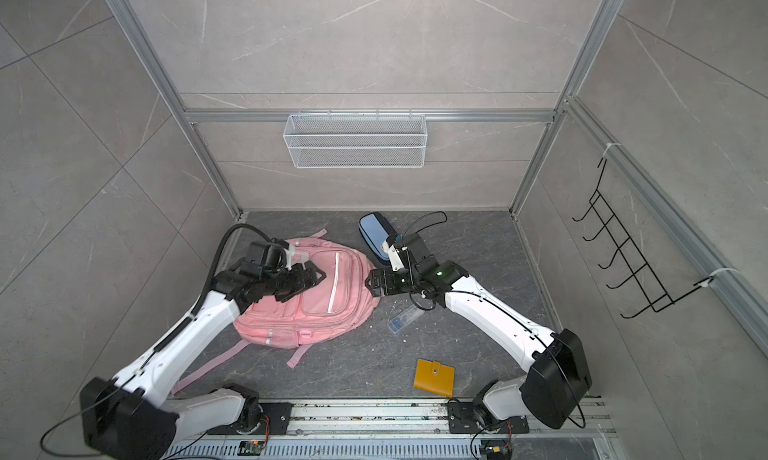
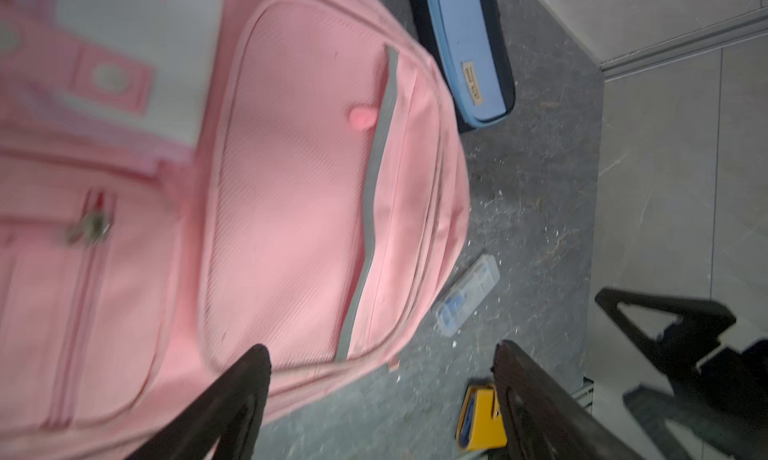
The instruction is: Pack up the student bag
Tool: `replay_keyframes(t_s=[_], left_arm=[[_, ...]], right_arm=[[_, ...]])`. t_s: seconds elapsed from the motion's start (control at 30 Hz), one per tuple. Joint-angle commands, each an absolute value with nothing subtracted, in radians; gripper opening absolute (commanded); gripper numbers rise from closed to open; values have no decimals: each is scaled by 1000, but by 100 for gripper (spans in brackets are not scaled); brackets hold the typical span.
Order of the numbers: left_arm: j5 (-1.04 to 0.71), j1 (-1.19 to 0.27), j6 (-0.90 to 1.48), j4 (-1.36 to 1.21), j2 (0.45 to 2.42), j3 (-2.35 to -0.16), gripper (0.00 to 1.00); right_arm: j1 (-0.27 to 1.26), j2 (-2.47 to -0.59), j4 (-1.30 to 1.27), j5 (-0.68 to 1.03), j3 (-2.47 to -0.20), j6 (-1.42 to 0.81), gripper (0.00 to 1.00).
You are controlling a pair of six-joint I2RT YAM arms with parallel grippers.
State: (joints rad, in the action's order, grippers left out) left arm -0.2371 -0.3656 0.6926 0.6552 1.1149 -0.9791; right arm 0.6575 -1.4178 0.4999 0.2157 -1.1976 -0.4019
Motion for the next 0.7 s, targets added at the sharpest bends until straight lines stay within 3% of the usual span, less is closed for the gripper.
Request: replay_keyframes(t_s=[0.0, 0.2, 0.47, 0.67], left_arm=[[-219, -367, 797, 880, 965, -856, 86], [-194, -364, 978, 914, 785, -660, 86], [-130, -316, 1068, 888, 773, -578, 84], [-127, -262, 1193, 714, 782, -479, 82]], right_arm=[[669, -1445, 459, 248, -1204, -357, 99], [672, -1513, 439, 296, -1246, -347, 99], [672, -1552, 448, 320, -1293, -336, 99], [671, -1538, 459, 311, -1285, -334, 99]])
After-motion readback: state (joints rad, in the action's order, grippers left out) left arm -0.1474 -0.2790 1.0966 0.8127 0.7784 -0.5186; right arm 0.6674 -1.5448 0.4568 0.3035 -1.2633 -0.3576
